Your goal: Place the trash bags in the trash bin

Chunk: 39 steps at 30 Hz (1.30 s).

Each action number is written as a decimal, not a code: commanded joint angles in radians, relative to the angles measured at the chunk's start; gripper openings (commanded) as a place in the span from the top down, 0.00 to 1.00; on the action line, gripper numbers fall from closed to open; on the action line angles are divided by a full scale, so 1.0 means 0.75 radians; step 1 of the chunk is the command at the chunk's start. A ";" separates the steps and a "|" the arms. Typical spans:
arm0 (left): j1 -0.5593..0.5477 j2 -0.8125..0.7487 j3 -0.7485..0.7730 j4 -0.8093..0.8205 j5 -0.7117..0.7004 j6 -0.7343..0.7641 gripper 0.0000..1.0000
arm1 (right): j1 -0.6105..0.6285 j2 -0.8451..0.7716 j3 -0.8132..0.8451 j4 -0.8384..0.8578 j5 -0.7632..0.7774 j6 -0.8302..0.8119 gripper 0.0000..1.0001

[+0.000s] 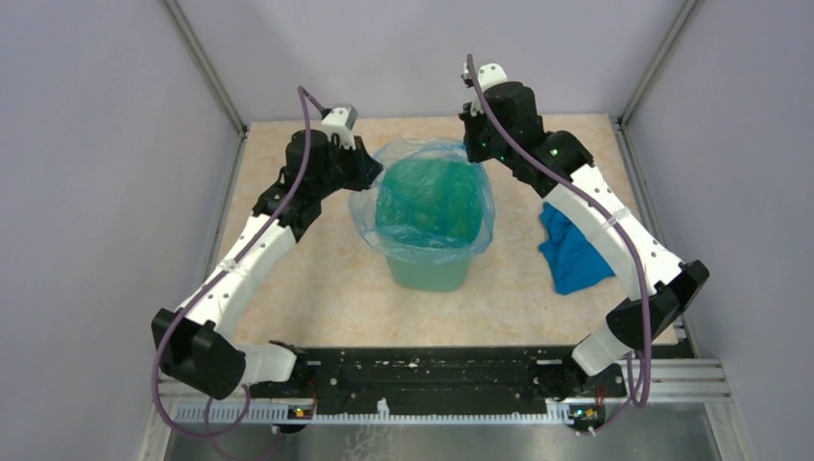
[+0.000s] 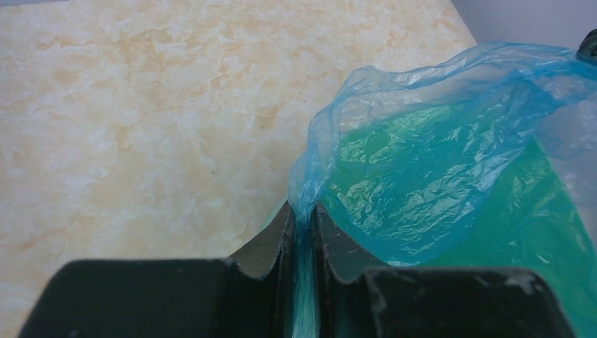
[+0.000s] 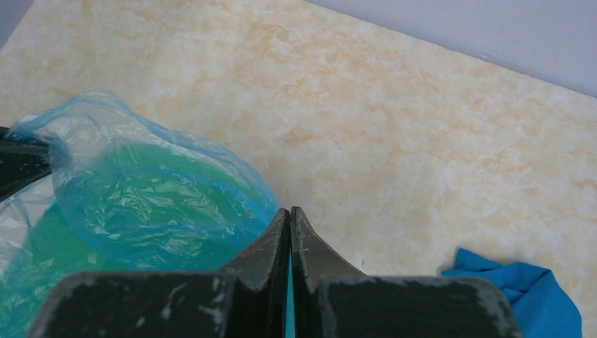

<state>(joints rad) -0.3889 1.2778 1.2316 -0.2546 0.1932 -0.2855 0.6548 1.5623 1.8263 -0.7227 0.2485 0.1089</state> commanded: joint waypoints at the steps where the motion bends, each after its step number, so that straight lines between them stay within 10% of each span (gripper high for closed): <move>1: 0.021 0.069 0.037 0.086 0.002 0.002 0.82 | -0.066 0.054 0.034 0.084 -0.089 0.012 1.00; 18: 0.052 0.108 -0.022 0.104 0.049 -0.018 0.82 | -0.169 0.066 -0.078 0.110 -0.078 0.087 0.99; 26: 0.053 0.112 -0.008 0.106 0.071 -0.019 0.82 | -0.174 -0.025 0.093 -0.075 -0.070 0.155 0.46; 39: 0.054 0.131 -0.004 0.117 0.084 -0.023 0.81 | -0.146 -0.066 0.202 -0.162 -0.423 0.105 0.36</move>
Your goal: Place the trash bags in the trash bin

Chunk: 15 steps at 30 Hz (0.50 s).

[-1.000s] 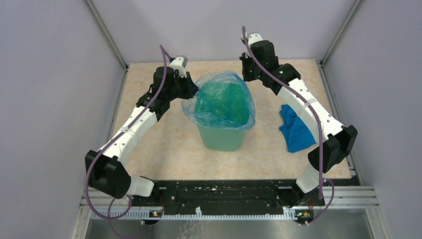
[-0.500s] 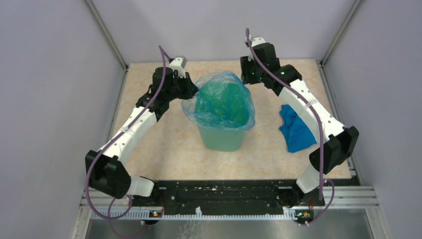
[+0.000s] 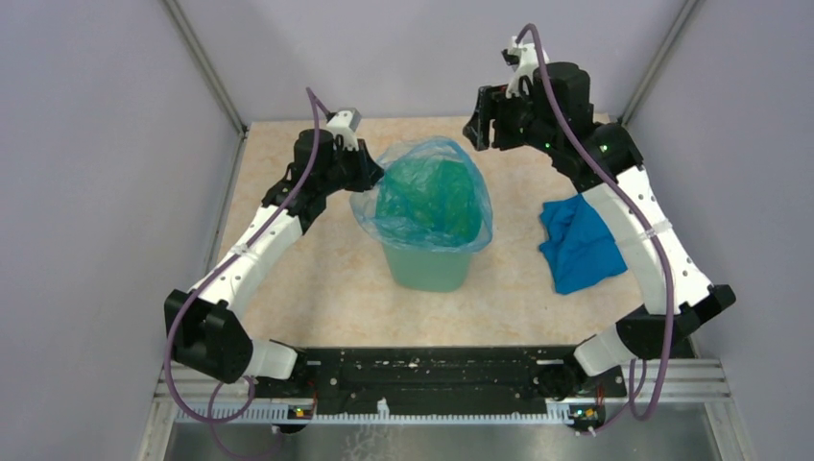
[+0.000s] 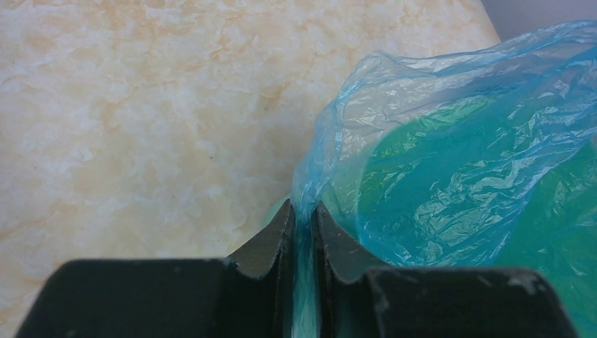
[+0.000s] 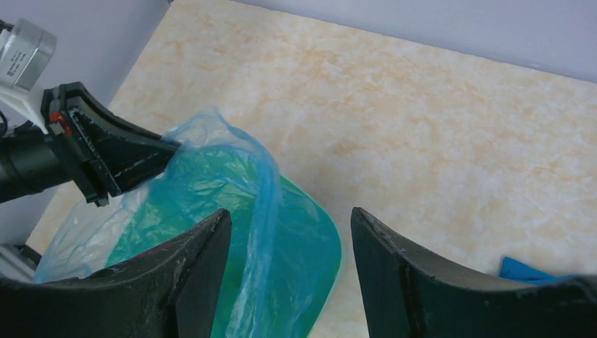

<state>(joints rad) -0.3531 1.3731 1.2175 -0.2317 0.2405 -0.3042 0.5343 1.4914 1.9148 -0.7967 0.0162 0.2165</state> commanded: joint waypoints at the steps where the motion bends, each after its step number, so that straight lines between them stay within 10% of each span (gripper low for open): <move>1: 0.006 0.005 0.015 0.088 0.021 0.001 0.81 | 0.029 0.050 0.100 -0.094 -0.103 -0.054 0.36; 15: 0.007 0.020 0.031 0.083 0.027 -0.001 0.81 | 0.075 0.211 0.186 -0.195 0.064 -0.098 0.65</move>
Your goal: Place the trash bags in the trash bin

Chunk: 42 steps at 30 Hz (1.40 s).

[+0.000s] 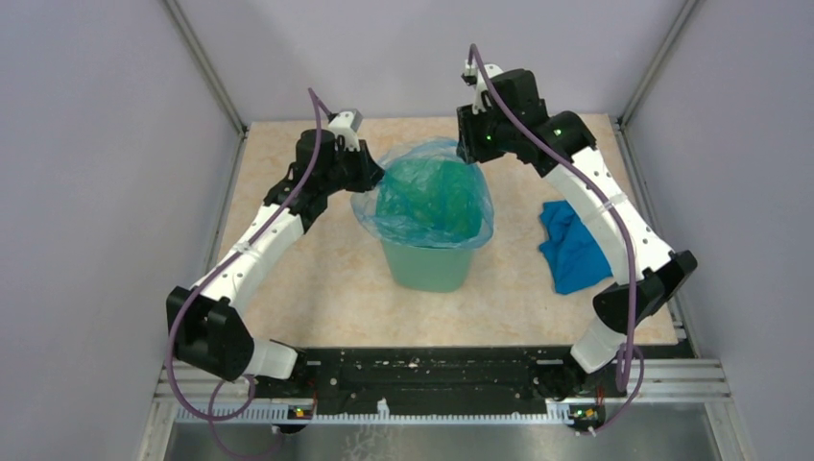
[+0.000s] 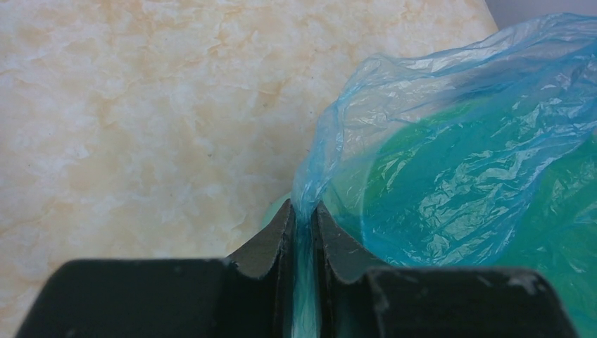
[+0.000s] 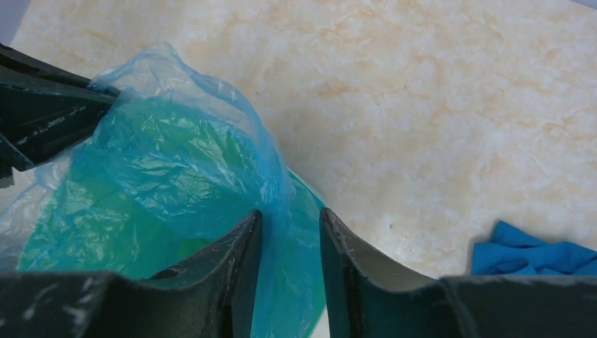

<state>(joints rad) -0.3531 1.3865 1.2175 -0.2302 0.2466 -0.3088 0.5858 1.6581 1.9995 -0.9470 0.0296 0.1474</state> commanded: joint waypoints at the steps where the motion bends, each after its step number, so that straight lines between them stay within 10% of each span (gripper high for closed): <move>1: 0.007 0.002 0.031 0.082 0.019 0.006 0.81 | 0.005 -0.006 0.073 0.007 0.055 -0.004 0.72; 6: 0.007 0.006 0.031 0.078 0.015 0.009 0.81 | -0.002 0.019 0.072 0.008 0.172 0.014 1.00; 33: 0.007 -0.096 -0.154 0.031 -0.027 -0.013 0.91 | -0.141 -0.144 -0.504 0.278 0.176 0.159 1.00; 42: 0.007 -0.139 -0.171 0.031 -0.010 -0.008 0.85 | -0.141 -0.297 -0.562 0.251 0.122 0.177 0.58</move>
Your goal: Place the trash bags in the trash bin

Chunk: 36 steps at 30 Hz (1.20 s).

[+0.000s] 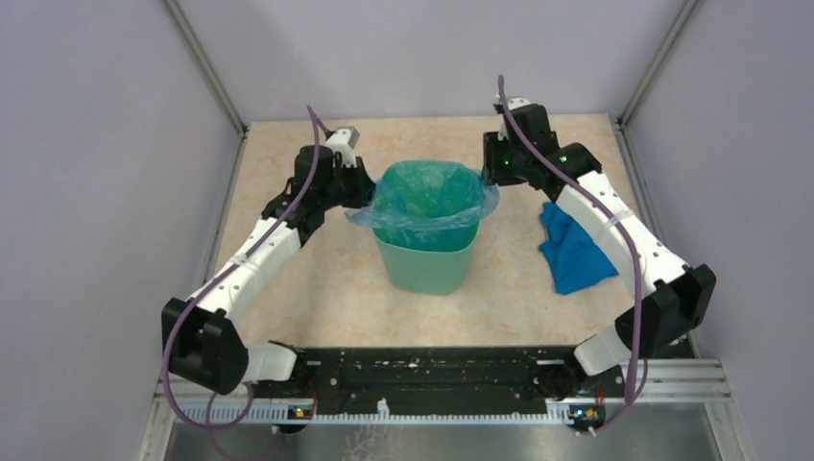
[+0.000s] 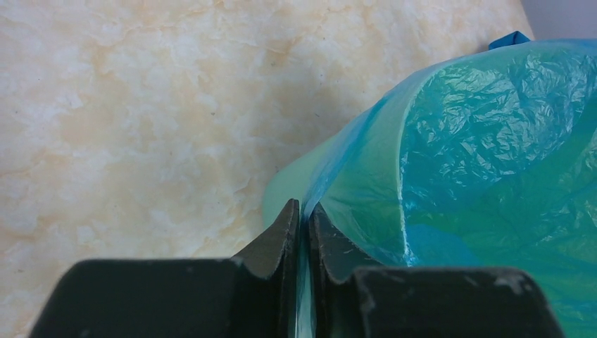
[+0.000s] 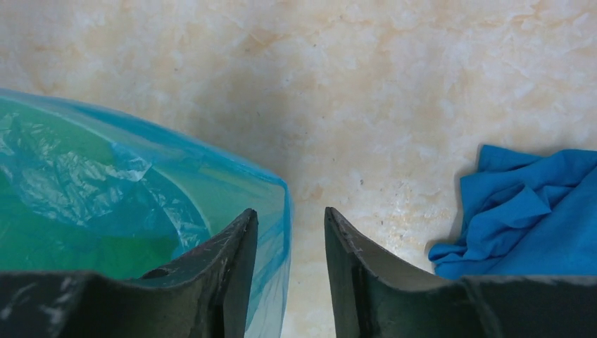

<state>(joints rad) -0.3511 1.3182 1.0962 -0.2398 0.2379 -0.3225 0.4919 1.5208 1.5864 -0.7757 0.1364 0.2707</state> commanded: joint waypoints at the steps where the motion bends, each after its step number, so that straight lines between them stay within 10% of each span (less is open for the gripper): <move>1: 0.005 -0.046 -0.012 0.045 0.002 0.011 0.85 | -0.016 -0.137 -0.013 0.013 -0.023 0.010 0.52; 24: 0.004 -0.040 0.005 0.052 0.028 0.005 0.84 | 0.227 -0.381 0.096 -0.185 -0.028 0.101 0.24; 30: 0.005 -0.042 0.007 0.046 0.030 0.007 0.84 | 0.256 -0.418 0.022 -0.200 -0.024 0.147 0.30; 36: 0.006 -0.046 0.005 0.041 0.037 0.005 0.84 | 0.273 -0.506 -0.084 -0.160 -0.107 0.197 0.59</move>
<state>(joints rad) -0.3511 1.3151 1.0897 -0.2398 0.2470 -0.3229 0.6807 1.2068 1.5547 -0.9268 0.0990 0.3763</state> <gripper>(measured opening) 0.158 0.509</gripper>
